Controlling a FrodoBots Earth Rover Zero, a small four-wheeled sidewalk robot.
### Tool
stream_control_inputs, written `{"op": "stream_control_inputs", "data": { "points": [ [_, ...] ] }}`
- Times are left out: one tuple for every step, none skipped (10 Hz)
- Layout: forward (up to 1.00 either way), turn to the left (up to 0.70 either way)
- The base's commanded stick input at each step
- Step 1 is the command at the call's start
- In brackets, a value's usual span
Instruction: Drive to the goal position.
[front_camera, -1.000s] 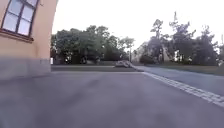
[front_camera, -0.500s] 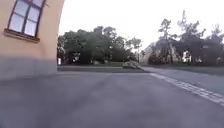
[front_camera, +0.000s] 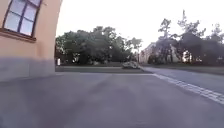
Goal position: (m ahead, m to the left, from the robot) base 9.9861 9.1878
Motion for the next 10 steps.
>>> {"op": "stream_control_inputs", "data": {
  "points": [
    [0.50, 0.00],
    [0.50, 0.00],
    [0.50, 0.00],
    [0.50, 0.00],
    [0.50, 0.00],
    [0.50, 0.00],
    [0.50, 0.00],
    [0.50, 0.00],
    [0.50, 0.00],
    [0.50, 0.00]
  ]
}}
